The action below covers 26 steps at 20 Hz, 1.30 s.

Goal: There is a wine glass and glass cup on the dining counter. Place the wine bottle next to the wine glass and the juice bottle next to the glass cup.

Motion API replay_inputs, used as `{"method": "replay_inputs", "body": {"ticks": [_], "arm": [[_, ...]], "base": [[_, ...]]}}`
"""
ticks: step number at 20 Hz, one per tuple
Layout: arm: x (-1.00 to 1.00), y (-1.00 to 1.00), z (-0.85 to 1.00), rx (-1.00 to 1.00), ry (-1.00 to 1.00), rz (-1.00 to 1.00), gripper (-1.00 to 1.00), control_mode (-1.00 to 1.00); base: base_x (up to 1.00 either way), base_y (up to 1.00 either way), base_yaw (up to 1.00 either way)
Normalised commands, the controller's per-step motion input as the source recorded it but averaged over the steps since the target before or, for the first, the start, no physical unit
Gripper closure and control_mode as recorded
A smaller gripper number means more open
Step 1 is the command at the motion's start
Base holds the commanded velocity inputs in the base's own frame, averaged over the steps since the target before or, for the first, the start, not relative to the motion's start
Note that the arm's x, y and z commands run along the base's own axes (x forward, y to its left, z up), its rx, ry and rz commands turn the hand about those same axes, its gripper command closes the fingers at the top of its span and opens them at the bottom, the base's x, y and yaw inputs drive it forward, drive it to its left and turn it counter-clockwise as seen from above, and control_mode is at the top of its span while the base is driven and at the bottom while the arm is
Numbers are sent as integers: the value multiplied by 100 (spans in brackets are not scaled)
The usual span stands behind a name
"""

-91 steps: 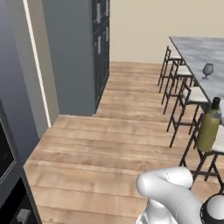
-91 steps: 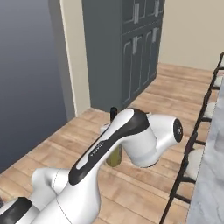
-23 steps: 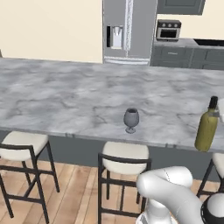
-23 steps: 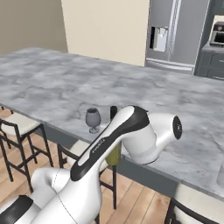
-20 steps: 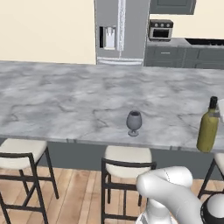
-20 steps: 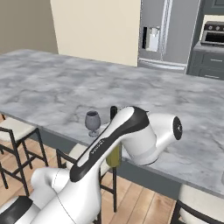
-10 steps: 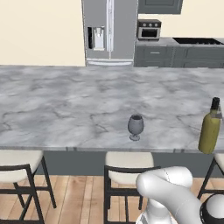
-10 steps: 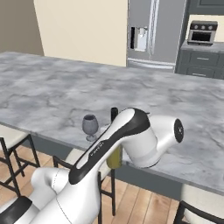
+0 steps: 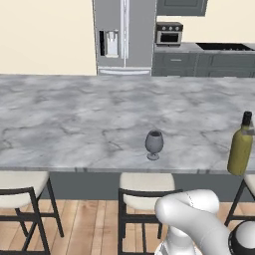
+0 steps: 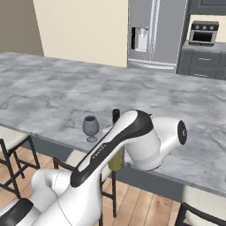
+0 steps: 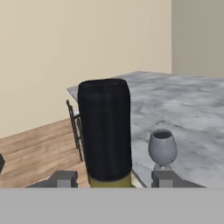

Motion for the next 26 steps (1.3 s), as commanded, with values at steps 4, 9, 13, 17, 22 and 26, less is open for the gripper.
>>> {"method": "replay_inputs", "body": {"ticks": [4,9,13,17,22,26], "arm": [[0,0,0,0,0,0,100,100],[42,0,0,0,-1,3,100,-100],[56,12,-2,0,-10,7,100,-100],[69,24,-11,7,-1,12,100,-100],[65,25,-22,6,-10,11,100,-100],[58,24,-26,2,-13,13,100,-100]], "base": [[5,0,0],[0,0,0],[0,0,0],[0,0,0],[0,0,0],[0,0,0]]}}
